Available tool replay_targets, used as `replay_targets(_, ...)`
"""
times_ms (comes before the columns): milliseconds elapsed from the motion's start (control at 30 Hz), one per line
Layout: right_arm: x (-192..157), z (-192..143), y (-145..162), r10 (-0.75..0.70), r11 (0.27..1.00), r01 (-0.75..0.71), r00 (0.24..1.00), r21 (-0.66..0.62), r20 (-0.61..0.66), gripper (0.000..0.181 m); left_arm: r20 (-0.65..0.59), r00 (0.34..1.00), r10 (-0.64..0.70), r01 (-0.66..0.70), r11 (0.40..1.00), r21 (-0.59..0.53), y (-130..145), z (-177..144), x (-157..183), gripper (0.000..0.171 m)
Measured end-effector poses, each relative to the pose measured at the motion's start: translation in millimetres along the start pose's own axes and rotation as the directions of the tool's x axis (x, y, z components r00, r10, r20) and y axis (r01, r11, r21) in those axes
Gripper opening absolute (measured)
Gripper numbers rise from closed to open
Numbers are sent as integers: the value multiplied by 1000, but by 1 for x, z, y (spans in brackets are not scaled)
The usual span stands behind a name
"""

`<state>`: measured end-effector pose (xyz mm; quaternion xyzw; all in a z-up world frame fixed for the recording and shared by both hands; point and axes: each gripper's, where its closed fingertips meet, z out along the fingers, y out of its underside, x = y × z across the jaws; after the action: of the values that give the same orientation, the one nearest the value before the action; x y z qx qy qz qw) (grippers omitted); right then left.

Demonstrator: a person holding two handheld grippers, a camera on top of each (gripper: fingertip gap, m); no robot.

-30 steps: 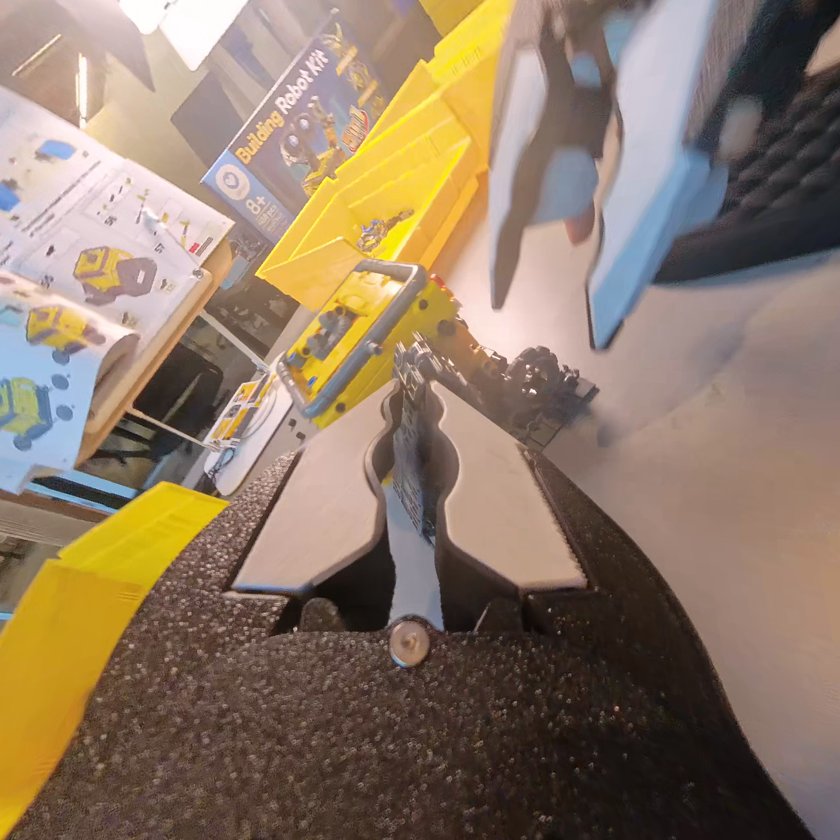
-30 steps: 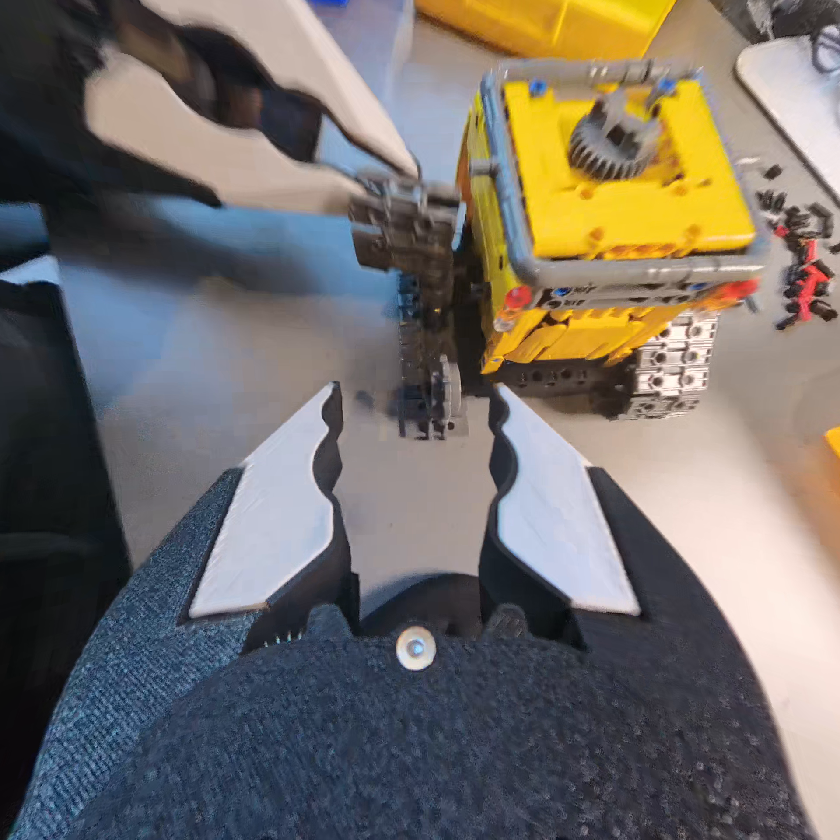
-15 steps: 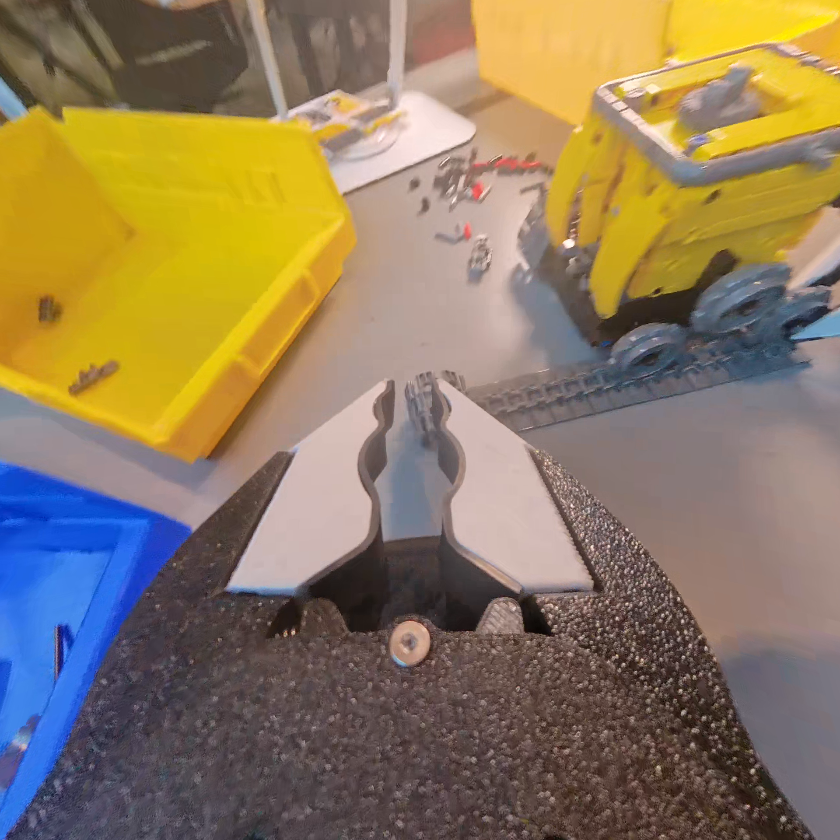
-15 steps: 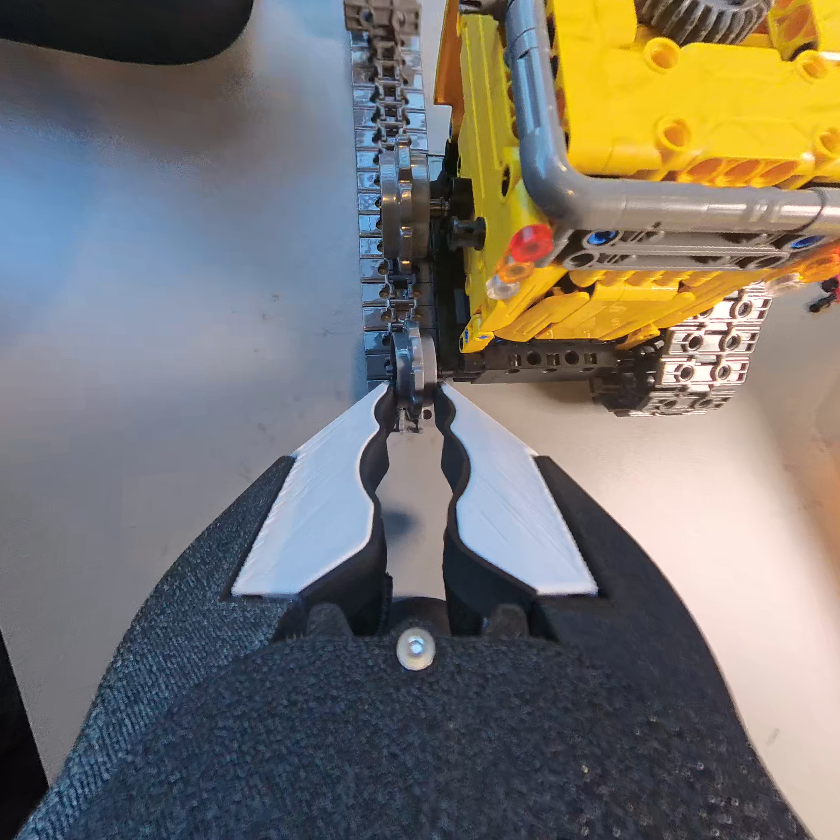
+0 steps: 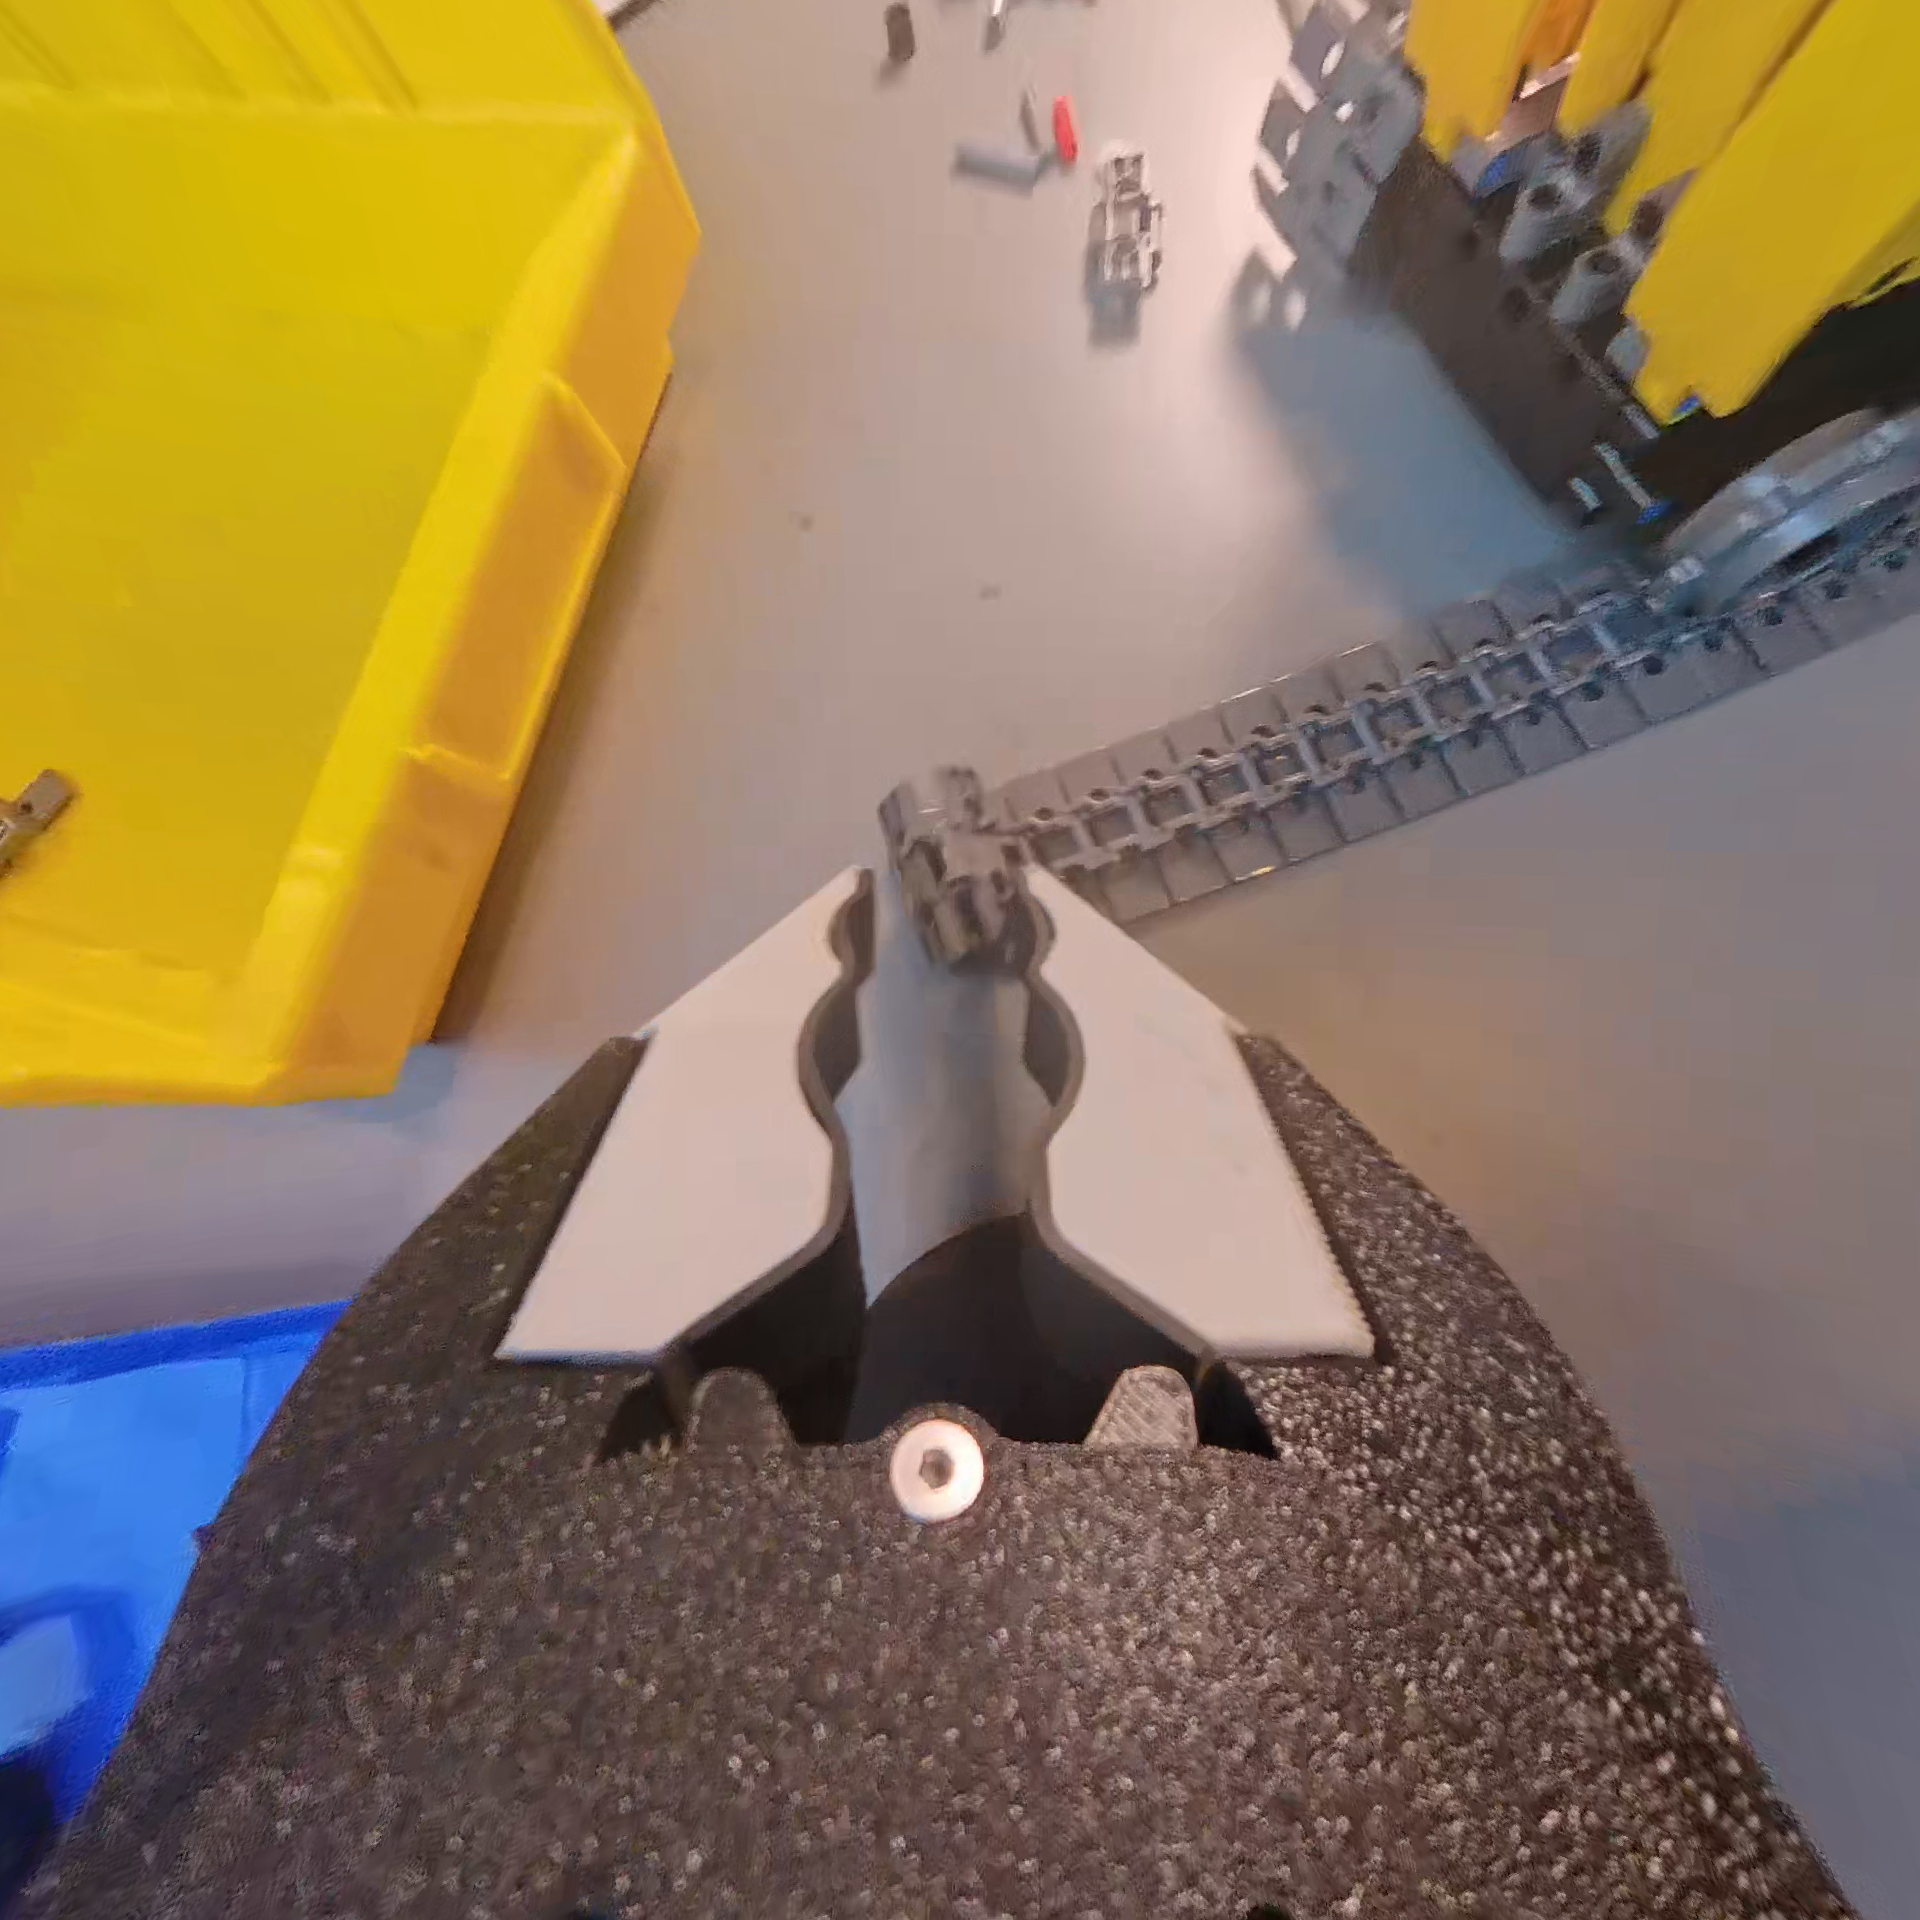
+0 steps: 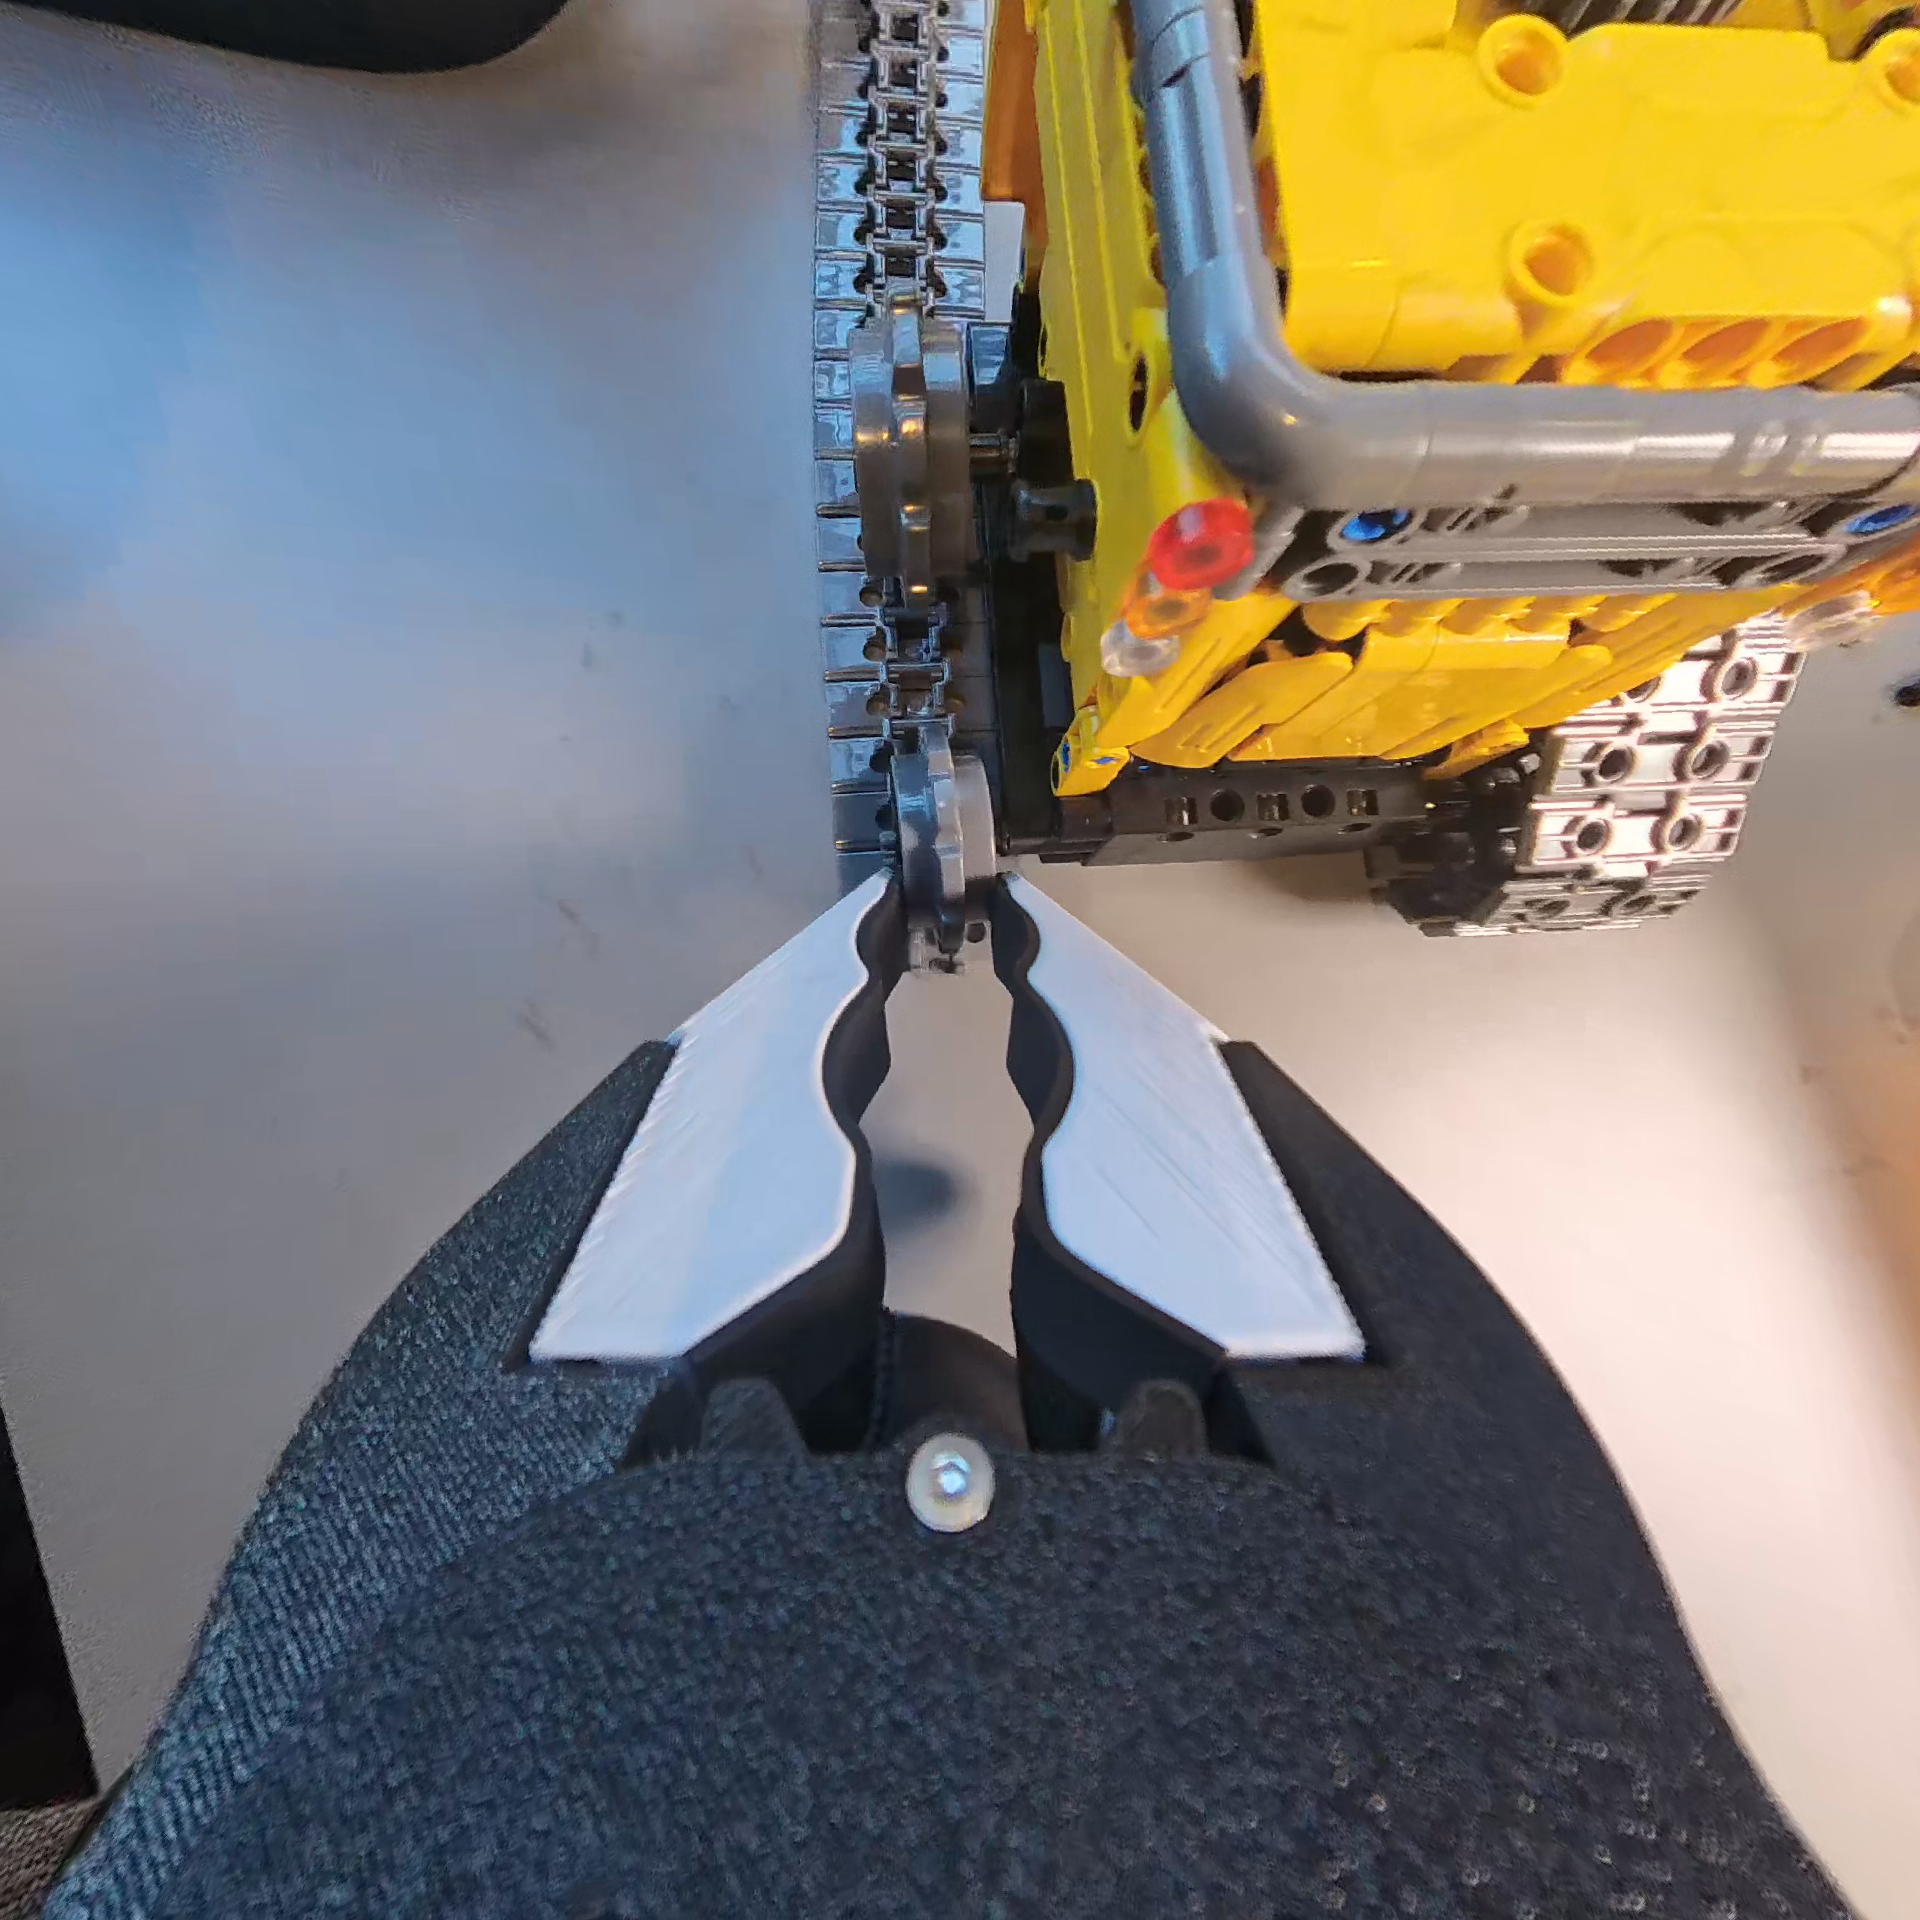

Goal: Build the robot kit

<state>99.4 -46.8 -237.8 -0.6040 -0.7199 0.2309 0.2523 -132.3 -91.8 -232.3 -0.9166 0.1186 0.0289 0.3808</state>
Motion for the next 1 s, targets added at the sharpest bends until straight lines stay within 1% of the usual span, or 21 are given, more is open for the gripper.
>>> replay_targets(33,0,-1,1,-3,1000,3,1000,2,0,16,28,1000,7,-7,1000,-21,3,0,-5,22)
replay_targets(67,1,-1,1,-1,1000,1,1000,6,2,16,48,999,0,1,1000,-13,1,-2,-10,25)
replay_targets(100,1,-1,2,2,1000,-2,1000,9,3,16,62,998,-29,29,1000,3,0,-5,-14,17)
replay_targets(167,3,-3,5,-7,1000,7,1000,9,2,16,78,995,-66,66,998,1,3,-8,-21,21)
replay_targets(233,6,-6,7,-16,1000,16,1000,4,0,16,79,994,-70,69,998,8,3,-9,-21,23)
replay_targets(400,11,-9,12,-31,1000,31,999,-6,11,16,36,999,-20,20,1000,-8,3,-7,-10,27)
replay_targets(533,13,-10,13,-49,999,49,999,-11,21,16,-78,997,-22,22,1000,-2,-4,-2,7,25)
replay_targets(600,13,-10,13,-59,998,60,998,-7,23,16,-92,996,10,-12,1000,-15,-7,2,9,26)
replay_targets(633,12,-11,13,-64,998,64,997,-2,33,17,-94,995,35,-36,999,-3,-13,3,9,26)
replay_targets(667,9,-13,13,-69,998,69,996,4,57,21,-108,992,62,-60,998,19,-21,3,12,25)
replay_targets(700,6,-17,12,-71,997,70,994,12,81,26,-133,988,81,-75,996,44,-31,4,16,25)
replay_targets(733,6,-22,10,-73,997,71,993,28,94,27,-163,983,89,-78,994,71,-43,7,21,25)
replay_targets(833,9,-37,-2,-65,994,55,992,97,110,27,-267,957,116,-88,990,114,-76,30,35,26)
replay_targets(933,14,-42,-6,-62,992,54,996,111,71,27,-300,943,145,-126,989,80,-95,65,42,29)
replay_targets(1000,10,-38,-2,-70,994,64,995,92,69,27,-287,942,175,-166,985,56,-103,87,42,31)
